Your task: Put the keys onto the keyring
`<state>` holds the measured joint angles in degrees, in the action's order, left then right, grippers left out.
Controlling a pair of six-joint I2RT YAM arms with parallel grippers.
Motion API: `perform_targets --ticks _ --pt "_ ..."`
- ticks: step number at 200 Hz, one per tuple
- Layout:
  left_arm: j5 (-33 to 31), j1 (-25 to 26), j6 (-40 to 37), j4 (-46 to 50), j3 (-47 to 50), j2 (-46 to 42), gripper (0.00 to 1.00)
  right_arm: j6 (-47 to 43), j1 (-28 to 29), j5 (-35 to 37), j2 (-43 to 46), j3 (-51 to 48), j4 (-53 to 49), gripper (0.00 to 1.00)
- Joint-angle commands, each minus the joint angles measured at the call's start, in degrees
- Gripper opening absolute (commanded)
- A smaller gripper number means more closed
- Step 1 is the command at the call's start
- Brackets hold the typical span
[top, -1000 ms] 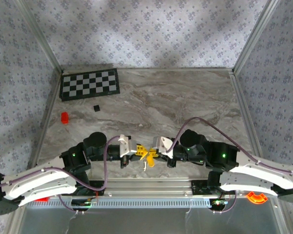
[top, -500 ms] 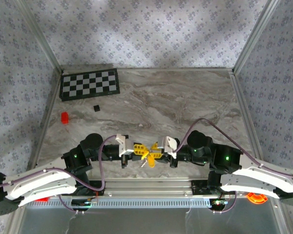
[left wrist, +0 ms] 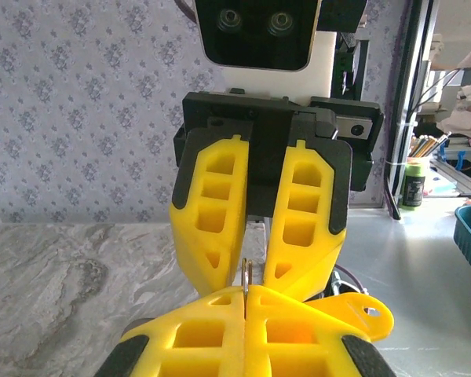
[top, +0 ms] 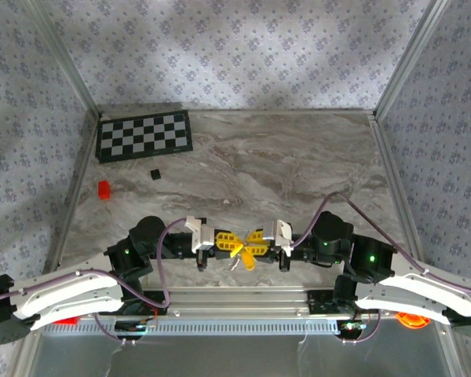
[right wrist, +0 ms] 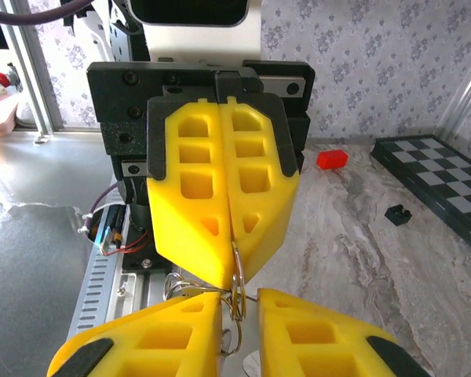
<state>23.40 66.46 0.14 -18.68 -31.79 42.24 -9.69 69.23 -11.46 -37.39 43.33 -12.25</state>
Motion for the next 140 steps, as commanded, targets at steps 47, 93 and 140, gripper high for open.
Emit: perform_targets --ticks 47,93,140 --pt "1.85 0.45 0.15 -3.46 -1.95 0.68 0.0 0.03 -0.59 -1.03 1.71 -0.88 1.87 0.09" --pt "1.94 0.47 -0.99 1.65 -3.35 0.65 0.0 -0.33 -0.68 -0.07 1.7 0.0 0.39 0.0" --pt "-1.43 0.52 -4.85 14.49 -6.77 -0.46 0.15 -0.59 -0.63 1.04 0.26 2.23 -3.46 0.0"
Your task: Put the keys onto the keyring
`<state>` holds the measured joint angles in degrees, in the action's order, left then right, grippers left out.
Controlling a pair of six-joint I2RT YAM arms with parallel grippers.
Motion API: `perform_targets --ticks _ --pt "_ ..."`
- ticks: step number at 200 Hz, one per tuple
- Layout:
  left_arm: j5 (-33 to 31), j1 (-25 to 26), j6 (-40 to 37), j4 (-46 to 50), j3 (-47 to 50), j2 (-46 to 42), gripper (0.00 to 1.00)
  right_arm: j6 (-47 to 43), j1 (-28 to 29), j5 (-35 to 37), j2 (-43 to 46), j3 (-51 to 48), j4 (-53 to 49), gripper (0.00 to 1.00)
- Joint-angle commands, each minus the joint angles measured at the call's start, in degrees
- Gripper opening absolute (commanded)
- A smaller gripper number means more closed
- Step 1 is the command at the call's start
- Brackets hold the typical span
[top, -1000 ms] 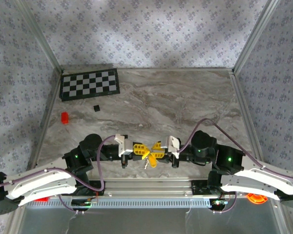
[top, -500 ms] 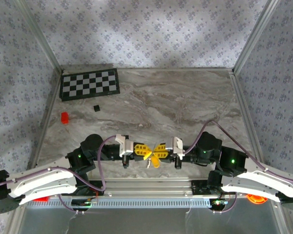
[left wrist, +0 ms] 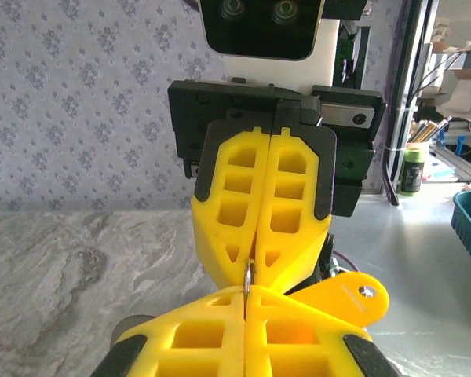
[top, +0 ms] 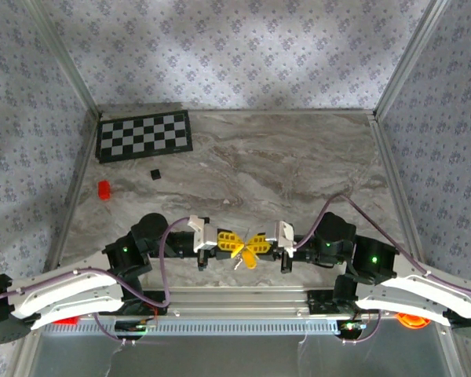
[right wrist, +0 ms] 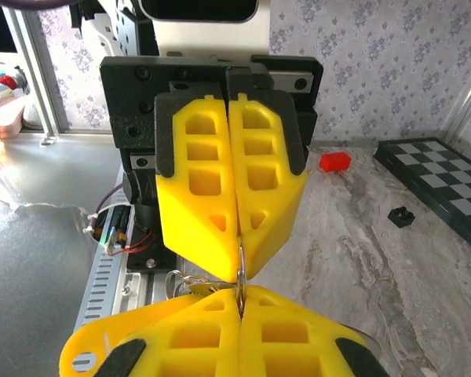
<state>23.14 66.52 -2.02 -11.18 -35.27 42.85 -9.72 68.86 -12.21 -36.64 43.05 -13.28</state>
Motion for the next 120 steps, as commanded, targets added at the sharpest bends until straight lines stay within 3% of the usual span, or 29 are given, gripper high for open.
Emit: perform_targets --ticks 1,63,120 --pt "-1.3 0.5 -2.75 7.2 -3.35 -1.09 0.16 -0.61 -0.28 1.81 -0.51 2.54 -2.49 0.0" --pt "-6.82 0.48 -6.49 19.79 -8.25 -0.99 0.31 -1.4 -0.26 4.72 -1.79 4.62 -7.18 0.0" --pt "-8.83 0.47 -6.92 23.92 -10.96 2.4 0.31 -3.12 0.64 10.79 -5.92 7.92 -13.79 0.0"
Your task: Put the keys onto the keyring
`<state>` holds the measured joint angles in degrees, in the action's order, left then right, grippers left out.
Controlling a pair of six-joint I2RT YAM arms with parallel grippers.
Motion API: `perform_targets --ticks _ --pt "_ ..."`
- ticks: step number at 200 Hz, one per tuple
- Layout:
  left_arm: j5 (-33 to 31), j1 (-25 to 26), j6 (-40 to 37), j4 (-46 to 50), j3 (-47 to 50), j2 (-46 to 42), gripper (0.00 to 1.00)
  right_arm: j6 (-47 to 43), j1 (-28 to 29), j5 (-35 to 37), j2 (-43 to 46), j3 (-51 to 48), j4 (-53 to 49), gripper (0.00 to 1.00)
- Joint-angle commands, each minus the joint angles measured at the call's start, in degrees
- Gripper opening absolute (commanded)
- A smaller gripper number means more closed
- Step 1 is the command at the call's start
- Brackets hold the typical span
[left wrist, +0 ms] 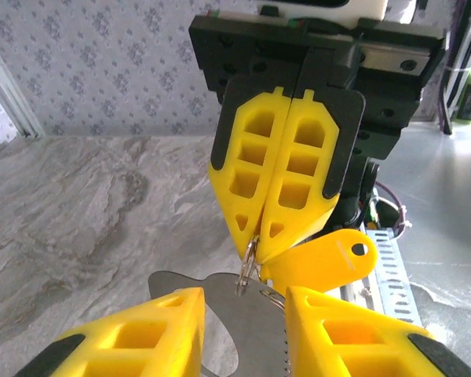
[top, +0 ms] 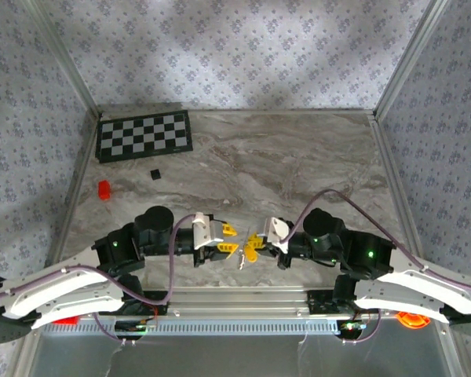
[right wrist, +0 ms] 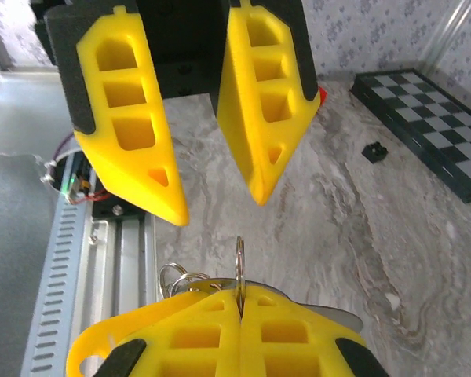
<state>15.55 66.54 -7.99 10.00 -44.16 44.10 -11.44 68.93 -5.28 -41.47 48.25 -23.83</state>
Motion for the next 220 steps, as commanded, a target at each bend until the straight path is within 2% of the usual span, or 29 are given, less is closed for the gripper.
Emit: perform_targets --ticks 1,68,113,201,220 --pt "-1.23 0.48 -0.97 2.7 -2.07 1.16 0.31 -1.39 0.58 3.95 -1.17 2.76 -3.32 0.0" --pt "-0.62 0.48 -1.24 1.78 -3.2 5.78 0.29 -1.23 1.6 4.71 -2.87 2.92 -4.03 0.0" --pt "-0.92 0.41 -1.77 1.51 -3.83 7.32 0.24 -1.13 1.83 3.97 -2.82 2.87 -4.2 0.0" --pt "0.22 0.5 -1.6 0.26 -3.15 7.0 0.0 -0.78 1.9 4.04 -2.38 2.38 -3.42 0.0" --pt "0.62 0.48 -1.37 -1.51 -2.24 6.28 0.0 -0.69 1.91 4.36 -2.21 2.29 -3.08 0.0"
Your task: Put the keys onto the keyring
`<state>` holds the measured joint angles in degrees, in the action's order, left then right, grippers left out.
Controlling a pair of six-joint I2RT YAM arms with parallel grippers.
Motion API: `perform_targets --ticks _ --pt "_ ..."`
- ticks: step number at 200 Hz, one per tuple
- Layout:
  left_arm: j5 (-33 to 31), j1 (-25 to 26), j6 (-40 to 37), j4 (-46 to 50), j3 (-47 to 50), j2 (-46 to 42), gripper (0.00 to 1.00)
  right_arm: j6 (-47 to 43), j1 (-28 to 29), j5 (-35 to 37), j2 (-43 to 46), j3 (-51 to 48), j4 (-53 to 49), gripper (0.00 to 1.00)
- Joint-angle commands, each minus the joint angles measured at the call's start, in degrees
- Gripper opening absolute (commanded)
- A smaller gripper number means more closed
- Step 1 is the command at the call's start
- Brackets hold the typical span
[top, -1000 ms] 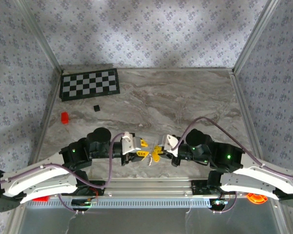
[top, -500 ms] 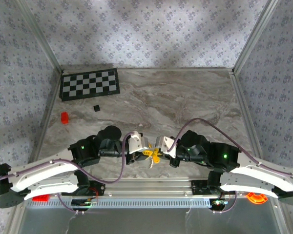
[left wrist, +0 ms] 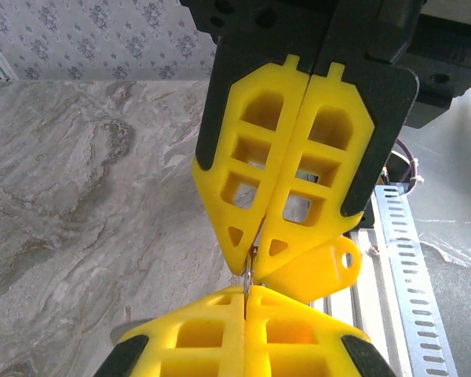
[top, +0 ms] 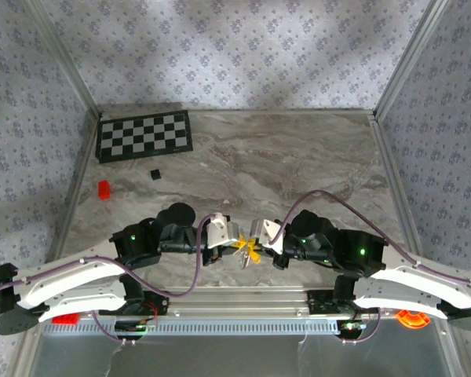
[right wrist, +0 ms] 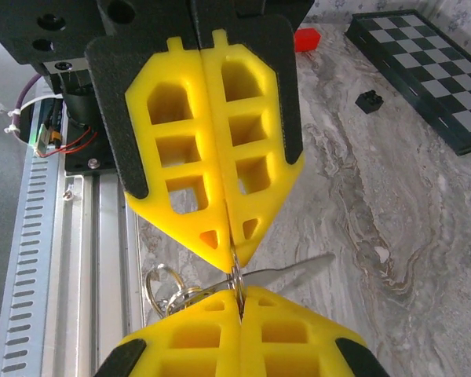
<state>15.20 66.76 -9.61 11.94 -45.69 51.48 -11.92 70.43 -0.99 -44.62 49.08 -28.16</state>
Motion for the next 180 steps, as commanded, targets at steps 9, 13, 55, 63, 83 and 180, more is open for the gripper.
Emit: perform_targets --ticks 9,13,55,63,83,180 --pt "1.13 0.25 0.61 -4.72 -0.17 -1.66 0.0 -0.04 0.37 0.02 1.1 1.36 1.51 0.0" --pt "1.18 0.3 0.78 -5.26 0.09 -1.93 0.0 0.02 0.39 -0.02 1.14 1.31 1.66 0.0" --pt "2.25 0.3 1.46 -9.43 2.09 -4.34 0.0 0.59 0.32 -2.01 1.86 0.4 3.38 0.02" --pt "2.81 0.3 1.35 -10.03 2.26 -4.66 0.0 0.68 0.23 -2.51 2.14 0.07 4.04 0.04" --pt "4.57 0.23 1.33 -11.39 2.54 -5.18 0.0 0.76 0.14 -4.12 3.25 -0.66 5.42 0.09" --pt "7.83 0.3 2.38 -19.83 5.2 -7.03 0.0 1.37 -1.0 -10.16 7.88 -2.63 8.17 0.2"
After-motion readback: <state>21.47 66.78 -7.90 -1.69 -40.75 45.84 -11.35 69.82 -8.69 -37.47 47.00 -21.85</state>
